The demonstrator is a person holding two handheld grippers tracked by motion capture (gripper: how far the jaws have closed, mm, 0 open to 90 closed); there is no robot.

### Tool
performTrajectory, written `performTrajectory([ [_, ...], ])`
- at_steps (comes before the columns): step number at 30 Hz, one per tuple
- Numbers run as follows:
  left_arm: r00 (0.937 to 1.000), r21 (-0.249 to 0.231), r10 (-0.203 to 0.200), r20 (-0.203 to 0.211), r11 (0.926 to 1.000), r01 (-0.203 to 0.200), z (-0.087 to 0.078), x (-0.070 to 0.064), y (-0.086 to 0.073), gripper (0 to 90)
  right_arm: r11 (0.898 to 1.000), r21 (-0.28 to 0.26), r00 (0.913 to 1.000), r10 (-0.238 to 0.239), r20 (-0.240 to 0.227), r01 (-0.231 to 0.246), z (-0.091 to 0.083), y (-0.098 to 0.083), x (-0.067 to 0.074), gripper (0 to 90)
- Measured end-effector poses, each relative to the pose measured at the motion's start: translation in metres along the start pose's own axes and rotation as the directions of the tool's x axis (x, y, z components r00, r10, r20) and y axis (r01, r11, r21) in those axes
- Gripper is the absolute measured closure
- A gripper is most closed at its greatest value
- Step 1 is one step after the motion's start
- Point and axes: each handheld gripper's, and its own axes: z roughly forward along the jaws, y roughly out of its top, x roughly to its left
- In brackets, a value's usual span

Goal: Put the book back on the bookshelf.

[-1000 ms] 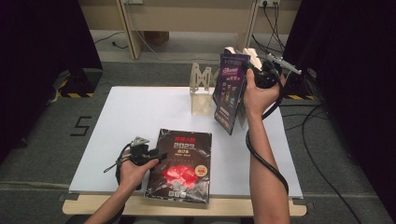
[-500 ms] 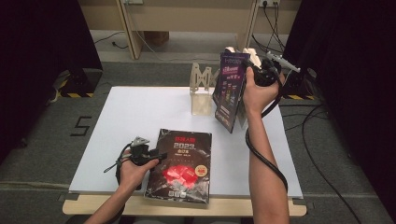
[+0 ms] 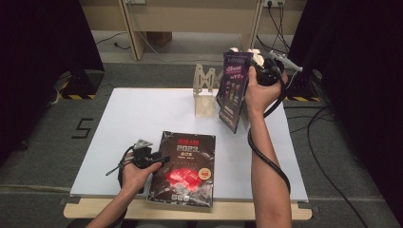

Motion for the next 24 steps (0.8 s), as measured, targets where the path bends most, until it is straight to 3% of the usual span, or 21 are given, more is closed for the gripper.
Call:
performTrajectory([
  [14, 1.0, 0.004, 0.002, -0.002, 1.0, -0.002, 0.001, 0.001, -0.001, 51.7, 0.999, 0.025, 0.9977, -0.047, 0.048, 0.046, 0.015, -0.004, 0.002, 84.0],
  [24, 1.0, 0.01, 0.003, 0.0, 0.9999, -0.003, 0.001, 0.001, -0.002, 51.7, 0.99, 0.038, 0.9876, -0.139, 0.072, 0.137, 0.01, -0.015, 0.006, 84.1],
])
